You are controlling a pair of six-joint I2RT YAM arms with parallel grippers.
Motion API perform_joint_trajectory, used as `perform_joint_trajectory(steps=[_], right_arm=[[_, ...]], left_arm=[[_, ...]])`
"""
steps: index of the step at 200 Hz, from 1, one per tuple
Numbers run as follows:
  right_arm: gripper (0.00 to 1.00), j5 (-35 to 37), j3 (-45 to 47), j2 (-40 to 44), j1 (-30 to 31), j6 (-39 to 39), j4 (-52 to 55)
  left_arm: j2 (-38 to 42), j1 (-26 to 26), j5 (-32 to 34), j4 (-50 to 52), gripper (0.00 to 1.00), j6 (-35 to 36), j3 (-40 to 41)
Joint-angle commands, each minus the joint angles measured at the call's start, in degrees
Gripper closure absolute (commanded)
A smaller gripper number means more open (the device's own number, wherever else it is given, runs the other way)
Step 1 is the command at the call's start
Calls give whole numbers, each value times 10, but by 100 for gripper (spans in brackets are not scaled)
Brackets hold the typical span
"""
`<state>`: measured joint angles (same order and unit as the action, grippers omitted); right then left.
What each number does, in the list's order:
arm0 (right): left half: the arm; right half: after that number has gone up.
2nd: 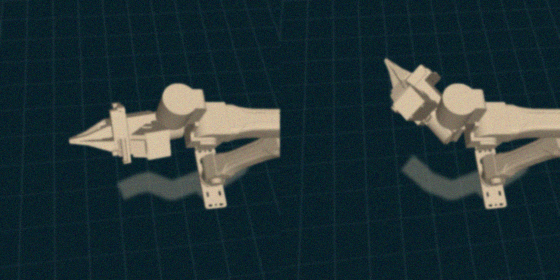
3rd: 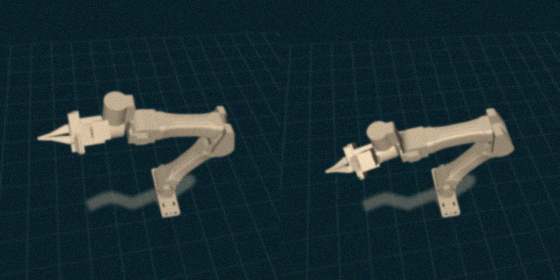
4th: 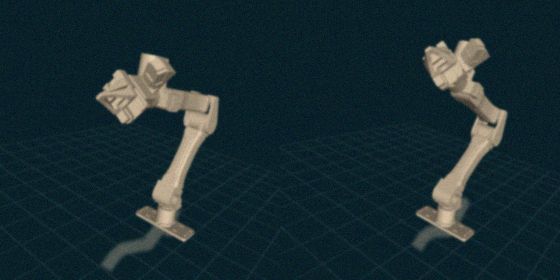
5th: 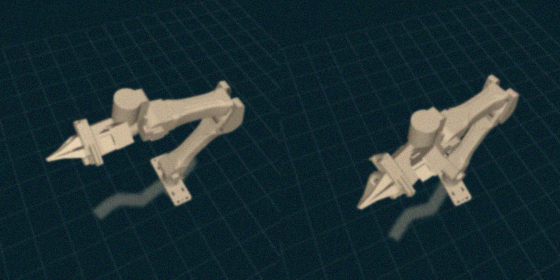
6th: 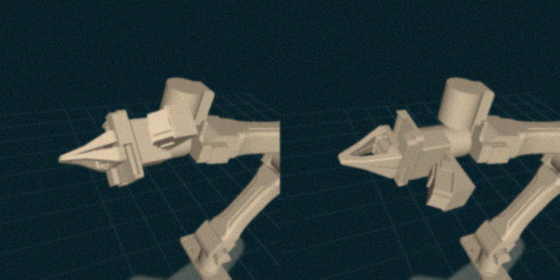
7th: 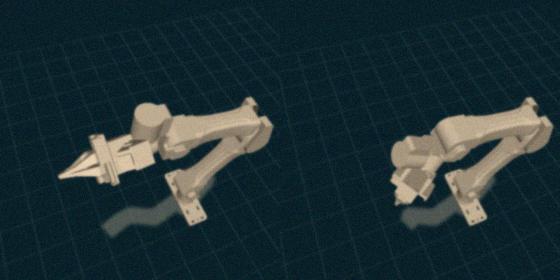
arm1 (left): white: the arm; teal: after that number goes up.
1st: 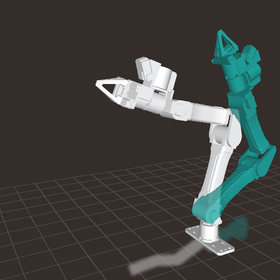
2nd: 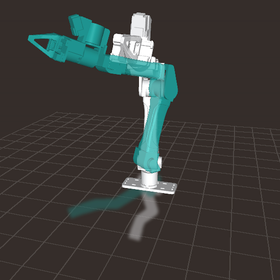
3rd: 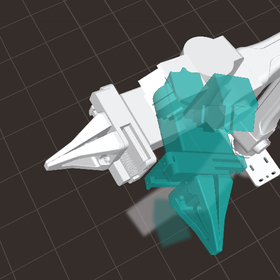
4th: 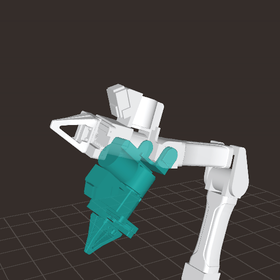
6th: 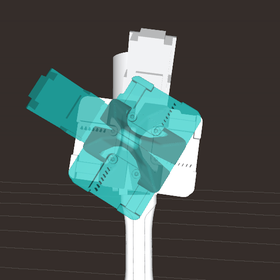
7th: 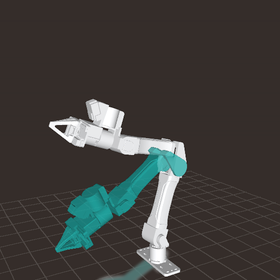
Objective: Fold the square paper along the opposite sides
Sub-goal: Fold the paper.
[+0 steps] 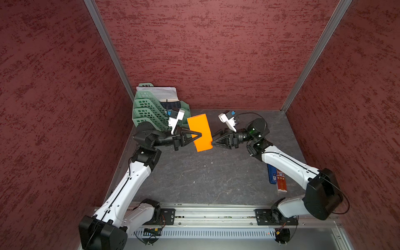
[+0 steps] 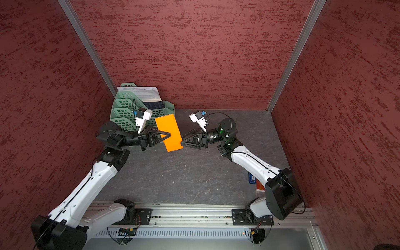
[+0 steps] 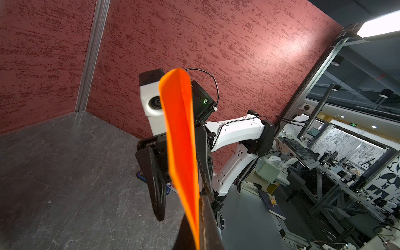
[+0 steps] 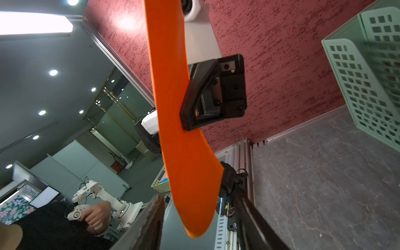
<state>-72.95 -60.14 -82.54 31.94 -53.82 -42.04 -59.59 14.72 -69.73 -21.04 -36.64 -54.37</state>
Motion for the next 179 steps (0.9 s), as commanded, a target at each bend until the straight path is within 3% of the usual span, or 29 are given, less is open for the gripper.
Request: perform_joint_trajectory(steps=[1, 56, 129, 167, 179], right_arm=[[50, -15, 8, -2, 5, -1, -22], [61, -21, 1, 16, 12, 57, 54], [100, -25, -13, 26, 13, 108, 128], [100, -18, -15, 32, 13, 121, 147], [88, -16, -16, 36, 13, 127, 157]], left_arm=[[1, -5, -8, -14, 100, 0, -13], [-5, -8, -11, -15, 100, 0, -11], [-3, -11, -15, -13, 100, 1, -6], [-2, -12, -17, -9, 100, 2, -3], [-2, -13, -18, -8, 100, 3, -2]])
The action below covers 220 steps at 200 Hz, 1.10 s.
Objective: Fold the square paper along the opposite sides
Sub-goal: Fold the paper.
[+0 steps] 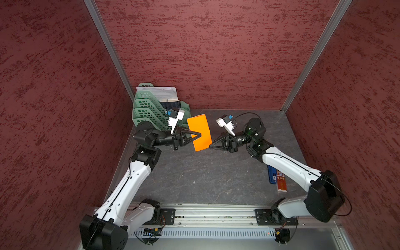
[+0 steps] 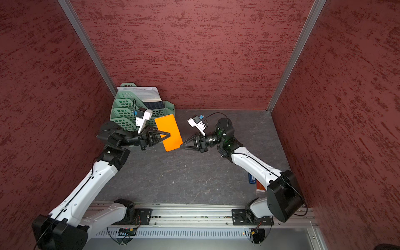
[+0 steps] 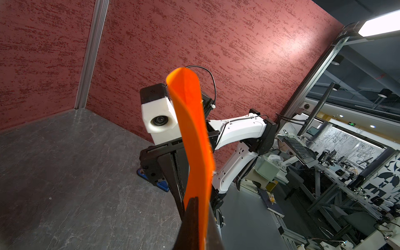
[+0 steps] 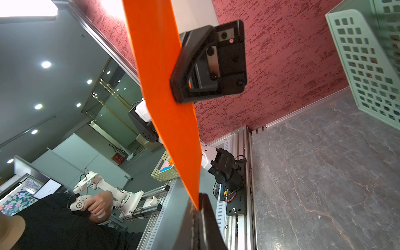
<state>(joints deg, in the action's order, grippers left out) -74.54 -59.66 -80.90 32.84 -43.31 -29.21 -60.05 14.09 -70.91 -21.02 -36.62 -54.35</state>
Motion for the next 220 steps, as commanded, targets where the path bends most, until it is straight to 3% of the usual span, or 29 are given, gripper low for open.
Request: perform_joint_trajectory(steps=[1, 9, 23, 34, 68, 113, 204, 220], right_arm=[[88, 0, -21, 19, 3, 22, 30], [81, 1, -23, 22, 4, 30, 41], [58, 6, -28, 26, 3, 43, 63], [46, 12, -34, 30, 2, 57, 83], [29, 31, -49, 34, 2, 62, 93], [35, 41, -59, 12, 5, 19, 37], [74, 44, -62, -4, 6, 8, 22], [75, 46, -57, -6, 6, 9, 21]], left_arm=[[3, -6, -7, -8, 100, 3, -2], [2, -6, -7, -8, 100, 3, -1], [5, -6, -8, -7, 100, 2, 1], [7, -6, -9, -8, 100, 2, 4], [11, 1, -6, -4, 100, 4, 14], [11, 12, 1, 7, 100, 15, 22], [10, 26, 7, 38, 100, 40, 35], [9, 25, 7, 47, 100, 48, 32]])
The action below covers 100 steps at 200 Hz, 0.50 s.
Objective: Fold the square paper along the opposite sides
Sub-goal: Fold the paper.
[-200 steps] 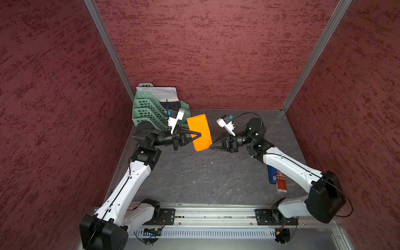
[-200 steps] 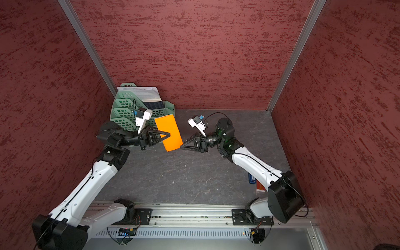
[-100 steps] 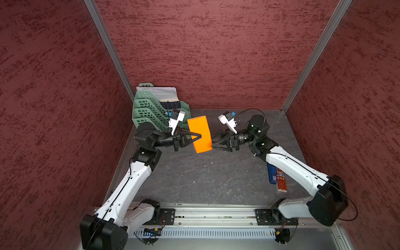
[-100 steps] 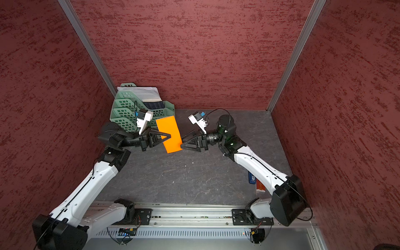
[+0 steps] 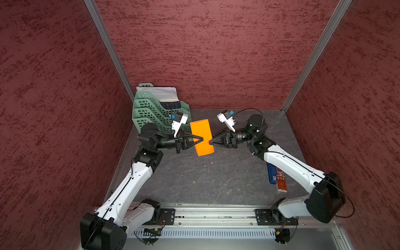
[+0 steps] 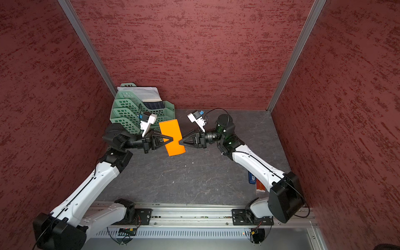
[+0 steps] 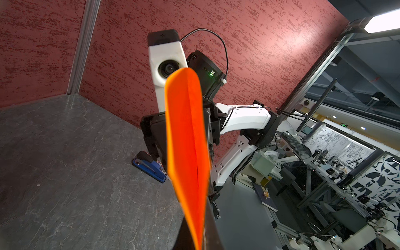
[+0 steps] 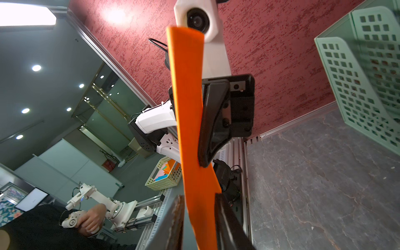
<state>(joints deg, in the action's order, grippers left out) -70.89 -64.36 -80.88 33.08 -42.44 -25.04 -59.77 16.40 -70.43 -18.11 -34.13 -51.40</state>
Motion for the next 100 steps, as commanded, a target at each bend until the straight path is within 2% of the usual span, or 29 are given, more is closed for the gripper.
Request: perform_joint_trajectory(steps=[1, 59, 87, 100], right_arm=[[75, 10, -9, -6, 4, 0, -20], [90, 30, 4, 4, 4, 27, 19], [100, 49, 7, 4, 3, 45, 54], [100, 59, 9, 5, 3, 51, 69]], left_arm=[[6, 2, 2, 18, 100, 24, 3], [4, 2, 6, 51, 100, 46, -2], [10, 2, 13, 75, 100, 58, -3], [14, 2, 16, 83, 100, 61, -1]])
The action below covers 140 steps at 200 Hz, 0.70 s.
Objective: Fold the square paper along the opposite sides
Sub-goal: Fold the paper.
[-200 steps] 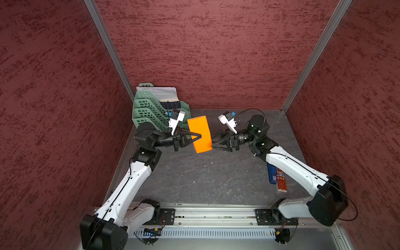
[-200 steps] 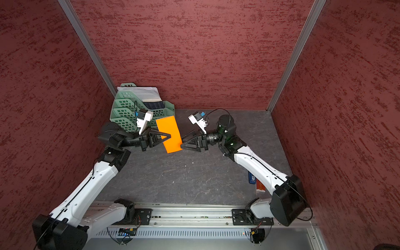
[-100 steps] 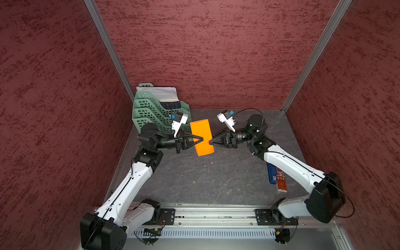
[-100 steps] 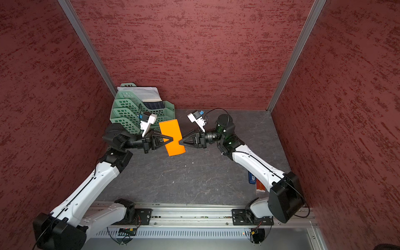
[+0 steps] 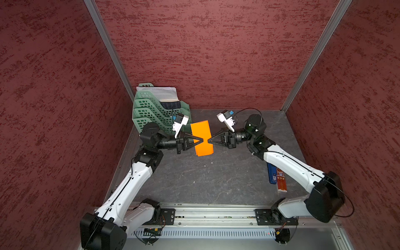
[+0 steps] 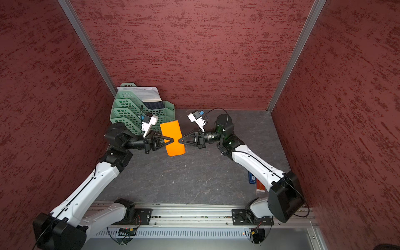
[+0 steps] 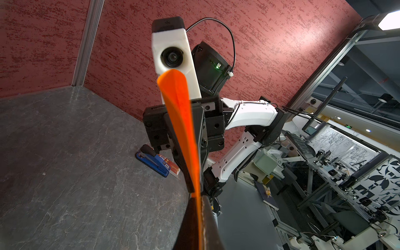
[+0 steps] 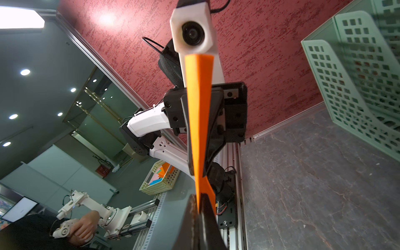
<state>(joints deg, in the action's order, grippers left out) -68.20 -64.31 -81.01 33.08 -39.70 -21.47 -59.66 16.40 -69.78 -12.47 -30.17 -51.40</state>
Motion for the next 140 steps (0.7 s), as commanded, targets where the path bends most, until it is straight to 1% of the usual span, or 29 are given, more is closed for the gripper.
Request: perform_joint_trajectory(steps=[1, 44, 49, 61, 78, 92, 102, 115, 128, 140], right_arm=[[100, 33, 8, 6, 4, 23, 33], [100, 59, 23, 5, 3, 17, 39], [100, 63, 23, 5, 3, 19, 45], [100, 76, 26, 3, 3, 19, 56], [100, 101, 37, 1, 4, 12, 63], [100, 121, 60, -1, 4, -1, 56], [100, 144, 83, -3, 4, -13, 47], [100, 169, 119, -8, 7, -31, 28], [100, 200, 150, -14, 10, -40, 19], [100, 228, 179, -21, 15, -51, 8]], left_arm=[[13, 2, 9, 26, 100, 22, -1], [12, 2, 19, 42, 100, 32, 6], [14, 2, 22, 46, 96, 33, 5], [15, 2, 35, 61, 80, 40, 6], [21, 2, 59, 79, 61, 41, 9], [34, 2, 92, 101, 49, 47, 14], [48, 2, 132, 127, 44, 54, 19], [66, 2, 171, 141, 42, 53, 32], [82, 4, 228, 161, 41, 52, 49], [91, 9, 267, 170, 43, 52, 68]])
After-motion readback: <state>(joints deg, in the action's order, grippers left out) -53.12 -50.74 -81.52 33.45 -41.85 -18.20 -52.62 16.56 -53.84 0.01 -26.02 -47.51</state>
